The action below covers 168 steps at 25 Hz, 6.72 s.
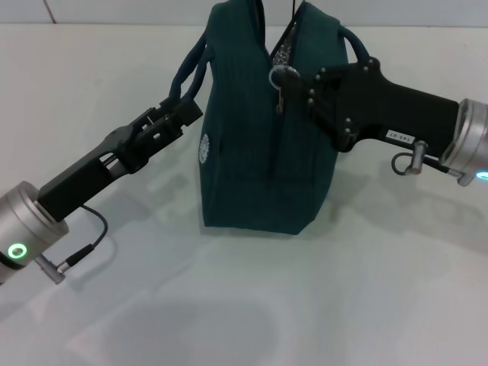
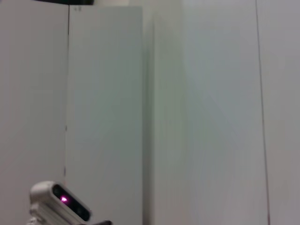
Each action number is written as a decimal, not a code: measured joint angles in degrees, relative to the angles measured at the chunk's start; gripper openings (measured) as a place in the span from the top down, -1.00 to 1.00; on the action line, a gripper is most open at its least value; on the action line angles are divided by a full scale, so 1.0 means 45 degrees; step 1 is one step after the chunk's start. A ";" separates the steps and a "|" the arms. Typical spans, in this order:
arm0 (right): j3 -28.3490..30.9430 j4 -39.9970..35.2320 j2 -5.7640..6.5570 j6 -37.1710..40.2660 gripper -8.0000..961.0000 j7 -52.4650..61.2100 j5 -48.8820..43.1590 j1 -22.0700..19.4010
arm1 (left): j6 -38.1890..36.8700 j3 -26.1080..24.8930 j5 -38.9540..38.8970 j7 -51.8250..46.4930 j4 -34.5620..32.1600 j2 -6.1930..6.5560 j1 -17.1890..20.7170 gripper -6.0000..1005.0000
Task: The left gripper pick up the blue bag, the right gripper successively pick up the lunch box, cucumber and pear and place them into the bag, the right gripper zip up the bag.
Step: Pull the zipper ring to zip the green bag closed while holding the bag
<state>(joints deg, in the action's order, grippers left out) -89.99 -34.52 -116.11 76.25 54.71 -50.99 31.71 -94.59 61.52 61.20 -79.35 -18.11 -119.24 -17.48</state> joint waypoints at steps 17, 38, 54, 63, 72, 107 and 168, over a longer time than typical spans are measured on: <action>-0.0013 0.0900 0.0022 -0.0693 0.92 -0.0173 0.1496 0.0735 | -0.0009 0.0097 0.0148 0.0063 0.0006 -0.0009 0.0039 -0.73; -0.2025 0.0830 -0.0016 -0.0499 0.92 -0.0214 0.2276 0.1274 | 0.0983 0.0139 0.0705 0.0750 0.0118 -0.0106 -0.0732 -0.72; -0.1953 0.0914 -0.0016 -0.0589 0.91 -0.0288 0.2293 0.1350 | 0.1318 0.0158 0.0866 0.2049 0.0138 -0.0139 -0.1052 -0.25; -0.1933 0.0995 0.0018 -0.0572 0.91 0.0351 0.2693 0.1353 | 0.1296 0.0158 0.0864 0.2494 0.0136 -0.0143 -0.1113 0.30; -0.1713 0.1113 0.0077 -0.0510 0.90 0.0747 0.3104 0.1289 | 0.1261 0.0212 0.0868 0.2540 0.0067 -0.0103 -0.1116 0.67; -0.1422 0.1547 0.0098 -0.0481 0.89 0.3053 0.3169 0.1430 | 0.0472 0.0490 0.1538 0.3425 0.0071 -0.0039 -0.1021 0.88; -0.1239 0.1753 0.0071 -0.1018 0.86 0.2888 0.3257 0.1345 | -0.1203 0.0377 0.2815 0.4222 0.0008 0.0032 -0.0443 0.88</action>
<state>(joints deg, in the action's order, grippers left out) -95.57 -26.63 -115.79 71.67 67.70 -36.33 37.76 -100.00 63.22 73.87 -60.35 -18.07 -119.10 -19.47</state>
